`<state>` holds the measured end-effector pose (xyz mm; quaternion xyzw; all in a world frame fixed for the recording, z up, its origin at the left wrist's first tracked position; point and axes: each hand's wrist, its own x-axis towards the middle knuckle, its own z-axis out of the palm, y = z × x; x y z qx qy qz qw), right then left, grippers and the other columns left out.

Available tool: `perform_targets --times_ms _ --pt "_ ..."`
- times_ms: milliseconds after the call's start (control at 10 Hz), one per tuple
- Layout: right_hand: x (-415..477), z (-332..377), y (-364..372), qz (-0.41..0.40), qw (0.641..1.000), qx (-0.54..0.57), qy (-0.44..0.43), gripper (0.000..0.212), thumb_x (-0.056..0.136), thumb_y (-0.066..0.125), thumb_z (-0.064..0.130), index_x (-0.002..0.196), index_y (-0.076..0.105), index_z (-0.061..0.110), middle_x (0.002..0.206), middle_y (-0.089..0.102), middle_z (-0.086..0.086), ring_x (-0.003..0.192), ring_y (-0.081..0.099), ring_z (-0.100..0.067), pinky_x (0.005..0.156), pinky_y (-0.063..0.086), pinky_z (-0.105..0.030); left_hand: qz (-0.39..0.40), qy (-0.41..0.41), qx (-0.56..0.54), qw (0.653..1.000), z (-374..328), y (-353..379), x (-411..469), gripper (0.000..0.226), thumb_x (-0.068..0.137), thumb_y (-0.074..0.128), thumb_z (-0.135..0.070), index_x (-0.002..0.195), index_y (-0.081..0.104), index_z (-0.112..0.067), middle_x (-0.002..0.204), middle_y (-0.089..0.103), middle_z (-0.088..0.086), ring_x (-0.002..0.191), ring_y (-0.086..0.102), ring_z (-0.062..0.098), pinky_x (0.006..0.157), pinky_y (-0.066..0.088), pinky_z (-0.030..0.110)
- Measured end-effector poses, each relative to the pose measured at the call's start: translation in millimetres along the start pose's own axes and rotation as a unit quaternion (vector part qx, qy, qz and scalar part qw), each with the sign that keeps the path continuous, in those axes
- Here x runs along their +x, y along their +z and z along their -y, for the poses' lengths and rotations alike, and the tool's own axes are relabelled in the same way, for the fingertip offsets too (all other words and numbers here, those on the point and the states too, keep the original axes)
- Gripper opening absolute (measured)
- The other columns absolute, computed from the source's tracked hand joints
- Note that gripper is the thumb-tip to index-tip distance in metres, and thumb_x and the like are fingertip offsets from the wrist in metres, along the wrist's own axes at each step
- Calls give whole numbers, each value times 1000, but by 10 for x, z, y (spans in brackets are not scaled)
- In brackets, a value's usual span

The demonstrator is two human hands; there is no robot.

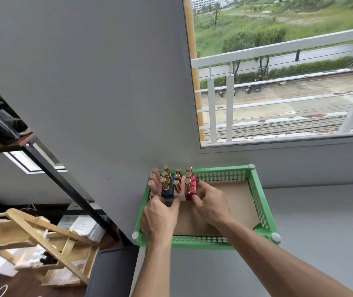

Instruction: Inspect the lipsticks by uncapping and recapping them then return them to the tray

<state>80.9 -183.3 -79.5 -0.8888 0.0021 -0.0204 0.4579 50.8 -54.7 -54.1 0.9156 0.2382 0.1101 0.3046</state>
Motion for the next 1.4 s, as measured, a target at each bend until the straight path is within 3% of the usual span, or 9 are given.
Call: perform_targets --times_ms 200,300,400,600,800,1000,1200,1300,1400 --pt "114 64 -101 65 995 65 41 13 83 54 17 87 47 27 69 60 9 60 57 -4 48 38 -14 3 -138 -191 972 -50 53 -35 49 73 76 -40 106 58 -9 110 67 11 106 59 31 80 37 33" --pt "144 82 -114 87 992 80 46 17 82 54 18 90 54 33 68 62 10 64 59 -7 52 39 -18 8 -172 -249 953 -74 122 -20 46 73 77 -34 108 60 -9 109 68 9 103 62 31 87 42 31" --pt "145 72 -113 100 990 90 47 19 82 54 22 93 56 37 70 63 10 66 60 -9 56 43 -20 31 -193 -337 921 -87 199 -14 46 75 77 -27 115 59 -10 109 69 12 99 66 30 95 48 43" --pt "139 37 -98 81 990 102 55 39 82 51 15 118 60 26 69 64 11 63 59 -8 56 44 -20 53 -221 -432 873 -49 260 5 40 84 69 -15 121 56 -8 102 69 12 90 68 28 90 52 42" --pt "161 40 -94 86 988 115 54 43 81 46 9 117 63 27 88 69 5 74 59 -14 70 53 -27 92 -281 -583 756 -16 139 33 20 98 40 -3 114 52 -2 111 62 25 91 63 30 80 49 37" --pt "157 64 -95 93 987 122 51 41 82 45 8 112 64 27 90 69 4 77 58 -15 76 51 -27 100 -288 -596 743 7 120 39 34 100 29 -4 129 45 -3 106 60 25 92 61 32 81 48 39" --pt "126 68 -130 109 984 127 58 45 81 45 6 118 61 27 78 63 14 75 56 -10 70 47 -23 122 -291 -590 743 -22 55 3 37 100 29 -5 134 40 0 122 57 30 107 58 36 85 46 41" --pt "27 101 -191 115 982 139 51 45 82 44 6 120 59 27 80 66 13 73 60 -11 74 54 -29 123 -279 -585 752 -41 -2 -19 35 100 30 -7 133 39 0 127 54 31 116 55 40 89 46 42" --pt "-71 144 -317 100 989 108 32 45 86 41 8 125 55 23 79 61 12 74 61 -13 71 53 -27 104 -245 -547 793 -75 -114 -79 36 100 33 -9 135 39 -1 130 53 27 114 56 37 91 45 41"
